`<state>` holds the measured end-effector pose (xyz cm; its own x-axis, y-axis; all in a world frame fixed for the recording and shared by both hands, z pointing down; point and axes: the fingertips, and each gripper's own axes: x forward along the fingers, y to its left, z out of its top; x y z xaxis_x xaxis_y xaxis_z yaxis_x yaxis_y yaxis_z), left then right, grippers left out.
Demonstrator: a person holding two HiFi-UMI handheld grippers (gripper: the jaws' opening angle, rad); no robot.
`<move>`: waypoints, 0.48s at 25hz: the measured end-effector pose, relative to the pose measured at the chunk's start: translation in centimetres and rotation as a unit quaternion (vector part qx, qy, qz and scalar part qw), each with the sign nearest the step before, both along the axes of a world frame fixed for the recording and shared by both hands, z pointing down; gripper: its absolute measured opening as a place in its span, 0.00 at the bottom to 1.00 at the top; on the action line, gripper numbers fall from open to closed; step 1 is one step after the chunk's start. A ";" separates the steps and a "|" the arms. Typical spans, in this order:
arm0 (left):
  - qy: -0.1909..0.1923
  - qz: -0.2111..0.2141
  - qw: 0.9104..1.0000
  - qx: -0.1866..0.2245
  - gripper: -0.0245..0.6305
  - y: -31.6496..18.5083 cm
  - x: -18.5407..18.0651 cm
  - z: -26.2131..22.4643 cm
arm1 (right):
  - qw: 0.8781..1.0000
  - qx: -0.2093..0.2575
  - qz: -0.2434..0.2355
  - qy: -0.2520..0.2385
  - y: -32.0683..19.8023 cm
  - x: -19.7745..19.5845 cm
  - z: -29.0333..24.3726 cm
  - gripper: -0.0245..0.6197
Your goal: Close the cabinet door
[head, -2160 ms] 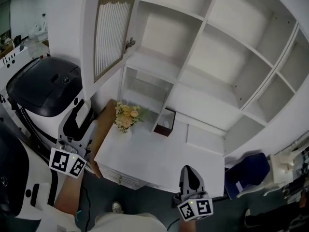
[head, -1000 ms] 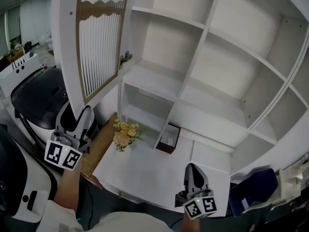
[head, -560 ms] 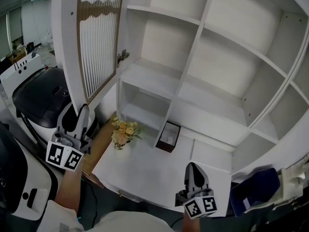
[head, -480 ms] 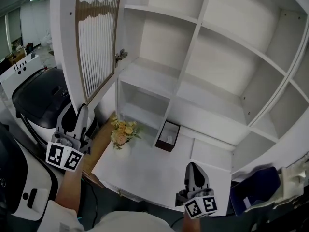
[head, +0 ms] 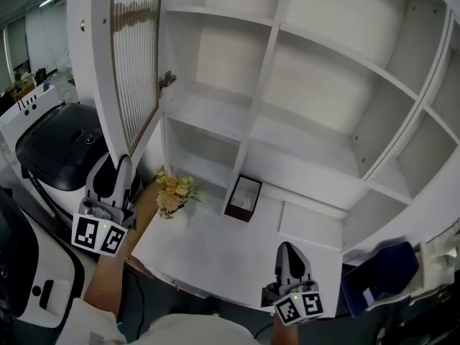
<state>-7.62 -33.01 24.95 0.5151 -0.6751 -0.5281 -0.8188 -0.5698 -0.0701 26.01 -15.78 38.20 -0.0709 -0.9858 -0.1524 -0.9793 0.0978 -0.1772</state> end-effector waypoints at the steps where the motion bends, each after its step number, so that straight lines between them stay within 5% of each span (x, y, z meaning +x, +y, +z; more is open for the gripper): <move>1: -0.005 -0.004 1.000 0.001 0.17 0.1 0.4 0.0 | 1.000 0.000 0.002 -0.001 0.2 0.4 0.1 0.04; 12: -0.017 -0.034 0.999 0.012 0.18 0.8 3.4 0.1 | 1.000 0.000 0.005 -0.002 1.2 3.0 1.0 0.04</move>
<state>-4.19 -32.25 25.09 0.4874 -0.6956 -0.5278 -0.8519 -0.5114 -0.1127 29.00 -14.61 39.20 -0.0612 -0.9864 -0.1528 -0.9794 0.0889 -0.1815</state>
